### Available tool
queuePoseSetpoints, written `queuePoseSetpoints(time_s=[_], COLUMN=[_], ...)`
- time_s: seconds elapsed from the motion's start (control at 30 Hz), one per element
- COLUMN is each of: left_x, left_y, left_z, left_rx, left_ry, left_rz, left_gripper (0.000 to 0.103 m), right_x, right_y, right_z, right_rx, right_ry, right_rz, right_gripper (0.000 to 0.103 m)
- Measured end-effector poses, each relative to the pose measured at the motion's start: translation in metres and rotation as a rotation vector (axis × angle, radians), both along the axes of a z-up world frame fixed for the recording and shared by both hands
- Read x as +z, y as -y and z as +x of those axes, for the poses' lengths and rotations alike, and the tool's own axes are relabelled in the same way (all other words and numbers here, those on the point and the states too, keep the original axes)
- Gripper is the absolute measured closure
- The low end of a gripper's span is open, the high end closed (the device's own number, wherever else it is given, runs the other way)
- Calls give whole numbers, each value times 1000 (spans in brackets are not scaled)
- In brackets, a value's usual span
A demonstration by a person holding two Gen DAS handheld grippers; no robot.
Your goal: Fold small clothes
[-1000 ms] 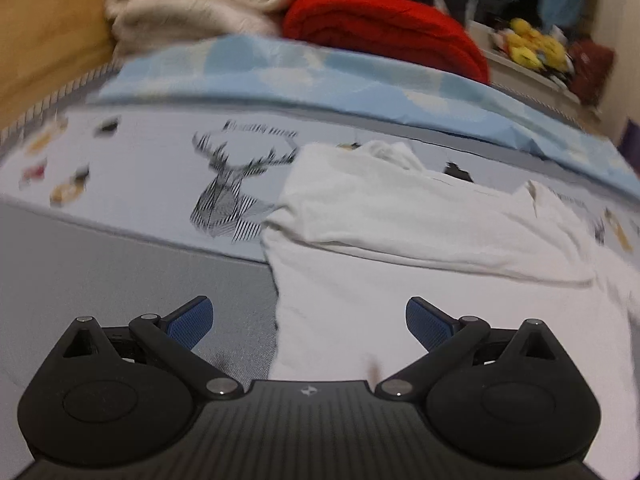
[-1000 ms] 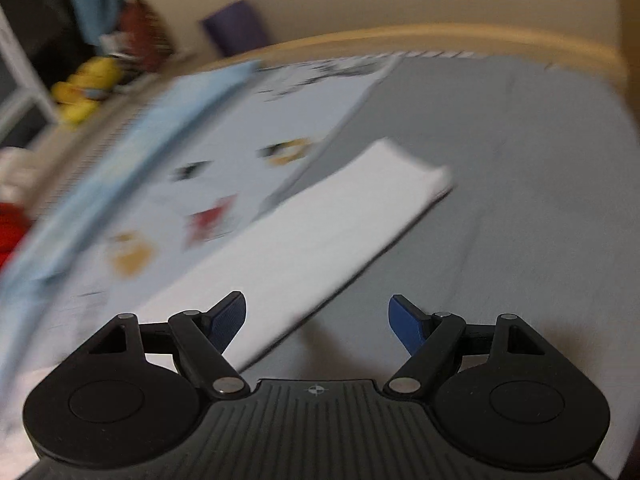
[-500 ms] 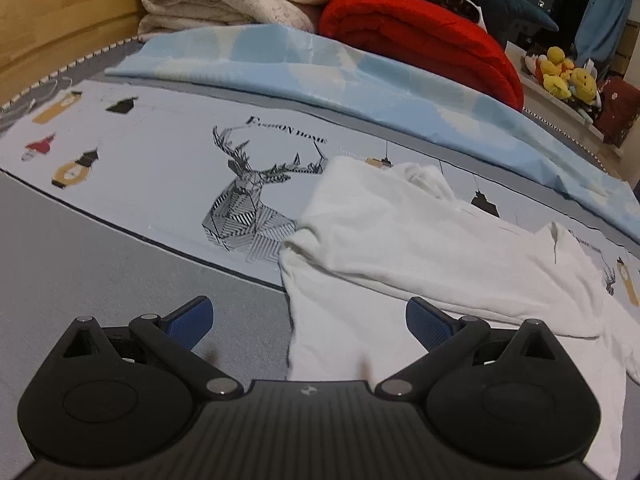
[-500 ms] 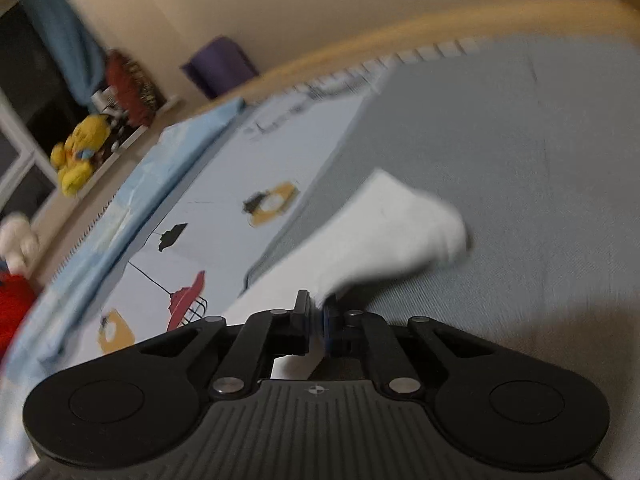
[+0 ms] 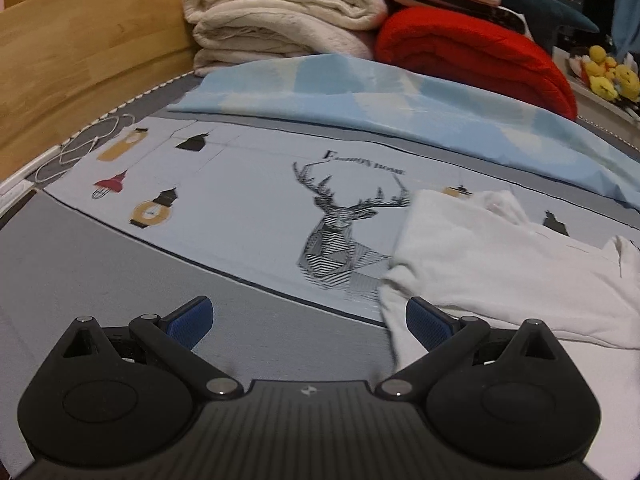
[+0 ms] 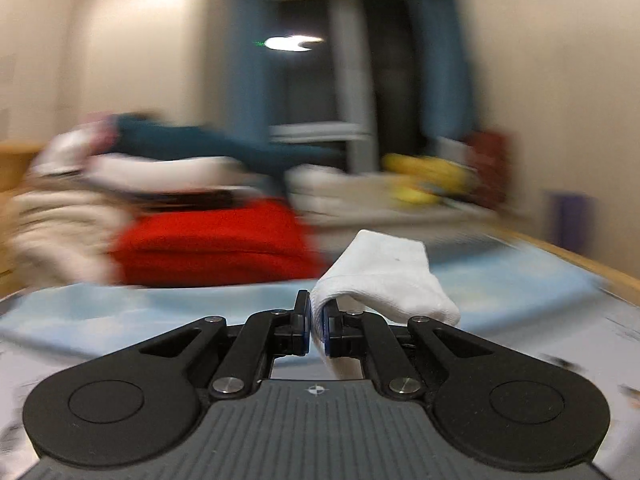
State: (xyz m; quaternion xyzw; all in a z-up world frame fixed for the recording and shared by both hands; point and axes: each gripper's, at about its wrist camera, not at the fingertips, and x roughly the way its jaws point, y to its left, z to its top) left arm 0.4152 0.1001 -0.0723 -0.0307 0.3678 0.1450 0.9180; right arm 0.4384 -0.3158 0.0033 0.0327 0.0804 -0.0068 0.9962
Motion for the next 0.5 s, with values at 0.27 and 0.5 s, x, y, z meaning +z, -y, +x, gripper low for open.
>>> queuePoseSetpoints(time_s=[0.27,0.5], left_x=[-2,4], left_y=[-27,-28], left_z=[-3,-9], left_rx=[24,-4], left_ry=[-32,-9], left_rz=[-47,-61], left_gripper=[0,0], right_x=[-129,-111], right_y=[-213,-110], right_z=[-1,-45], right_rx=[437,264], right_ry=[-418,-450], right_rz=[-217,-180], right_gripper=[52,46])
